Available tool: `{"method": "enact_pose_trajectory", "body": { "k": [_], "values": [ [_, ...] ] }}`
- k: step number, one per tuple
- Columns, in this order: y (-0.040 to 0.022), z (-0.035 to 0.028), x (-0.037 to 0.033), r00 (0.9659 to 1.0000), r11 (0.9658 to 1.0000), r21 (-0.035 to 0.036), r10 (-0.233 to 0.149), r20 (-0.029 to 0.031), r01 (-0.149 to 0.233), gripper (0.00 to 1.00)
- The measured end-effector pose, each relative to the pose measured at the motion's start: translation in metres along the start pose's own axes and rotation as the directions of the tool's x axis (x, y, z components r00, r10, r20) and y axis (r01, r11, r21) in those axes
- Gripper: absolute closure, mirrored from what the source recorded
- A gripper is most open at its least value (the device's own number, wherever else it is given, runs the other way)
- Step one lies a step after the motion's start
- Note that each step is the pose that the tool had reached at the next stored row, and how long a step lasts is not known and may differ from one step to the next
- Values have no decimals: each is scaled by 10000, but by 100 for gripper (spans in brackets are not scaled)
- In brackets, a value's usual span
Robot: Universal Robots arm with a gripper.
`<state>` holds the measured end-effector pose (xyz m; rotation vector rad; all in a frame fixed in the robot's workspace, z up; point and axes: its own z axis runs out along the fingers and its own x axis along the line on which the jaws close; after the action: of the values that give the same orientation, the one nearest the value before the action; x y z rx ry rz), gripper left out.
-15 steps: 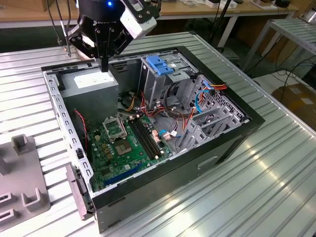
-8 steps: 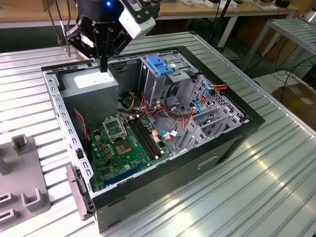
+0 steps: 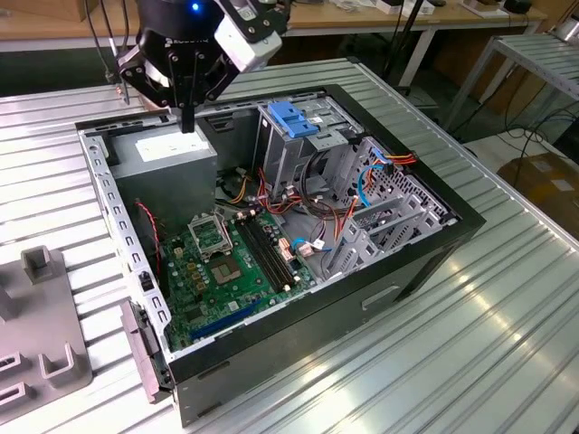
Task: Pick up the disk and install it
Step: 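Reach for the disk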
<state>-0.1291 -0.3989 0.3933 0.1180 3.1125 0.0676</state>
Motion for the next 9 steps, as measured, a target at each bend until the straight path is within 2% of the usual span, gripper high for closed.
{"method": "enact_pose_trajectory", "body": {
  "k": [9],
  "values": [
    [-3,-1,43,10000,10000,0,0,0,0,90]
  ]
}}
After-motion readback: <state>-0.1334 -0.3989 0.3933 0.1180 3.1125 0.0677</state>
